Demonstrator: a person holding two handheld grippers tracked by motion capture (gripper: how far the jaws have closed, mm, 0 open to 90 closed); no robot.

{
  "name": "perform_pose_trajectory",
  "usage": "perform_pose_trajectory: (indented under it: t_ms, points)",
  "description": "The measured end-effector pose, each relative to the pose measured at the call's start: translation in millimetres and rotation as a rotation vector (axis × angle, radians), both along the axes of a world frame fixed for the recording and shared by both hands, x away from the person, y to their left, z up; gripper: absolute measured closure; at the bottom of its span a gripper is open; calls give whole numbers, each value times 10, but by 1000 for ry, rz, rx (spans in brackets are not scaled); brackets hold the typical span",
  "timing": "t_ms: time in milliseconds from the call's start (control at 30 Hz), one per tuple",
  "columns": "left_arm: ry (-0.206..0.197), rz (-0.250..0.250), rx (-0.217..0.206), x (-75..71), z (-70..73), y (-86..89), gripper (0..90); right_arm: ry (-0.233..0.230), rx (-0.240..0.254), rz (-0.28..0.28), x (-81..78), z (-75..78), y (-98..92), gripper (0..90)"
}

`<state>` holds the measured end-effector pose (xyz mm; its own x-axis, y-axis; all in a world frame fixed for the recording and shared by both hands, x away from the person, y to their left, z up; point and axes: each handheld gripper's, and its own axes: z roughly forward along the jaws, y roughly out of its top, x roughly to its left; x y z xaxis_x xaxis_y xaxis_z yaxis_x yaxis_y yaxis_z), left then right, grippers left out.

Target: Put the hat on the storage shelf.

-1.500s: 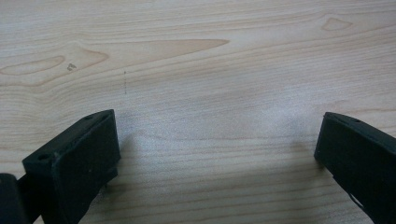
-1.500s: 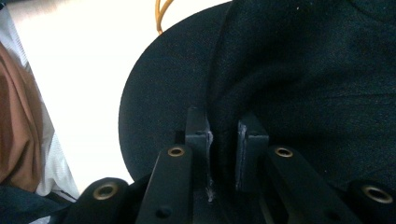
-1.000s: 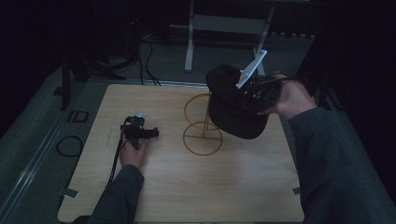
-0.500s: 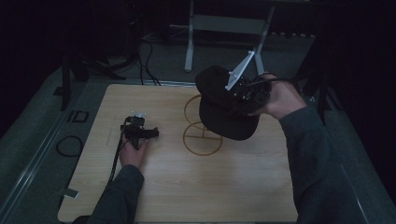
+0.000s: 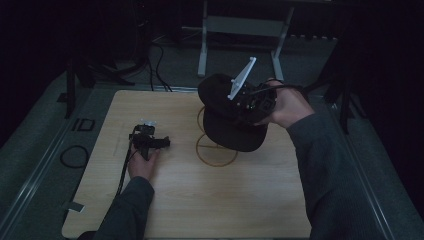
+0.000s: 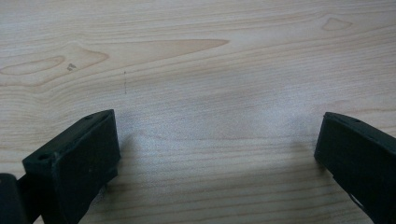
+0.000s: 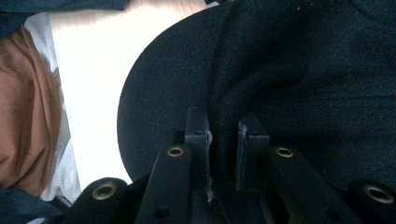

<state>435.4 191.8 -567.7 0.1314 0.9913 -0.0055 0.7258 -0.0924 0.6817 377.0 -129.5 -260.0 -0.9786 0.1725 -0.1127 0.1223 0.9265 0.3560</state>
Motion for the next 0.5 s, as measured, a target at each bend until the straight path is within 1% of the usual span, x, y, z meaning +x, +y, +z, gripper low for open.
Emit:
perform_pose_trajectory:
  t_ms: [433, 500]
  points:
    - [0, 0, 0, 0, 0, 0, 0, 16, -17, 24, 25, -91, 133, 784]
    - [0, 0, 0, 0, 0, 0, 0, 21, -27, 24, 36, -126, 170, 782]
